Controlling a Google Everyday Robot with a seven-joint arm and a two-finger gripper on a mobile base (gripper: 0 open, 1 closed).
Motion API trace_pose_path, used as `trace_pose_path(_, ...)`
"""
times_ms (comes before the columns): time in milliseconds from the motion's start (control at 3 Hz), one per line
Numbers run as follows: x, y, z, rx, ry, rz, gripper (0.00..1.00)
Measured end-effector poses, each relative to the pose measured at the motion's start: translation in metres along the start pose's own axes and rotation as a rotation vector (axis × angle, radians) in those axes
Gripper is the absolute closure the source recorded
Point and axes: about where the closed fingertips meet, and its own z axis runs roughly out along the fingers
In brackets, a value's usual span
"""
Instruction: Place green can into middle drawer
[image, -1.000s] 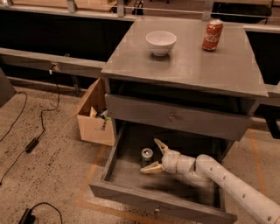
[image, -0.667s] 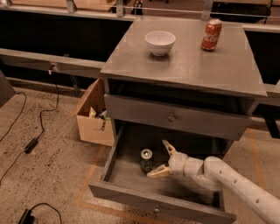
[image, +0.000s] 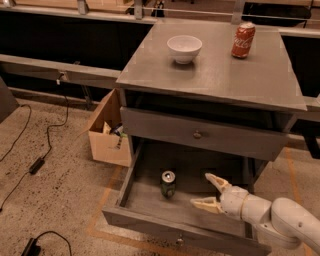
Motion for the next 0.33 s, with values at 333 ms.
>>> trace_pose_path(333,0.0017,-0.0017,-0.0116,0.018,0.006,0.0,0.35)
